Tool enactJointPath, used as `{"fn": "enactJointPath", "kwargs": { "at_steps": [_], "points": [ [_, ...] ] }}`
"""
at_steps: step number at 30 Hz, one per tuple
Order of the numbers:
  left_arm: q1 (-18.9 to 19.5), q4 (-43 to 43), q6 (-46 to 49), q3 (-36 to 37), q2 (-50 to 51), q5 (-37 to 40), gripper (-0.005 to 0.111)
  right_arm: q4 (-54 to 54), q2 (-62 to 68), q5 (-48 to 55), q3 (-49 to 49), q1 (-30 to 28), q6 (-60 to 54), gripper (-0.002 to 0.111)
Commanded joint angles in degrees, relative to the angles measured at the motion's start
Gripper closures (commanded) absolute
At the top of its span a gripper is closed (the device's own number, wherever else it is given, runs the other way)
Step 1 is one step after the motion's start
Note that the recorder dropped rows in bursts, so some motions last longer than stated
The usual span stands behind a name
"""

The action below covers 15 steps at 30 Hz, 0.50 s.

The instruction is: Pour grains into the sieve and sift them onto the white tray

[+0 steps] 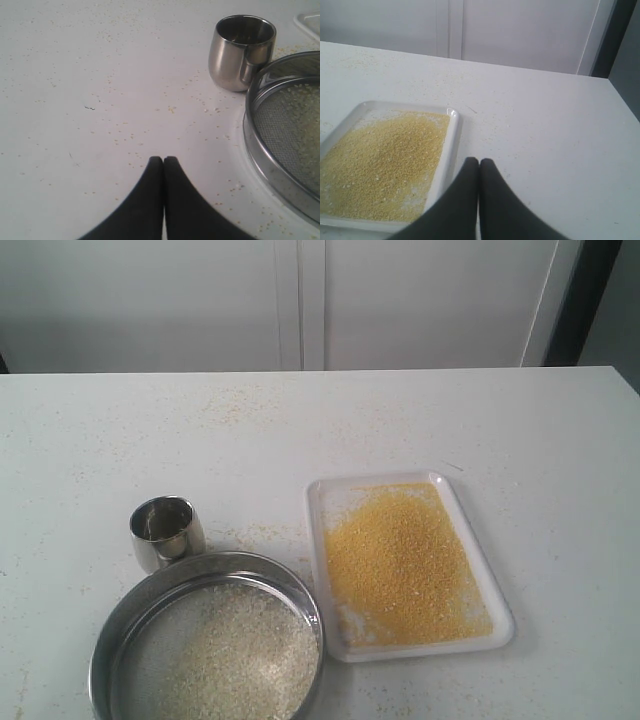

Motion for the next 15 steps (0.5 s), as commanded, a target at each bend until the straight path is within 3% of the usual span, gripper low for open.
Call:
{"fn": "enactJointPath", "kwargs": {
  "at_steps": [1, 15],
  "points": [
    [0.2, -0.7, -0.1, 0.3, -0.2, -0.1, 0.107, -0.2, -0.3, -3.2, 1.5, -0.5, 0.4, 0.108],
    [0.2, -0.7, -0.1, 0.3, -0.2, -0.1, 0.107, -0.4, -0.3, 1.5, 1.5, -0.5, 0.2, 0.108]
  ]
}}
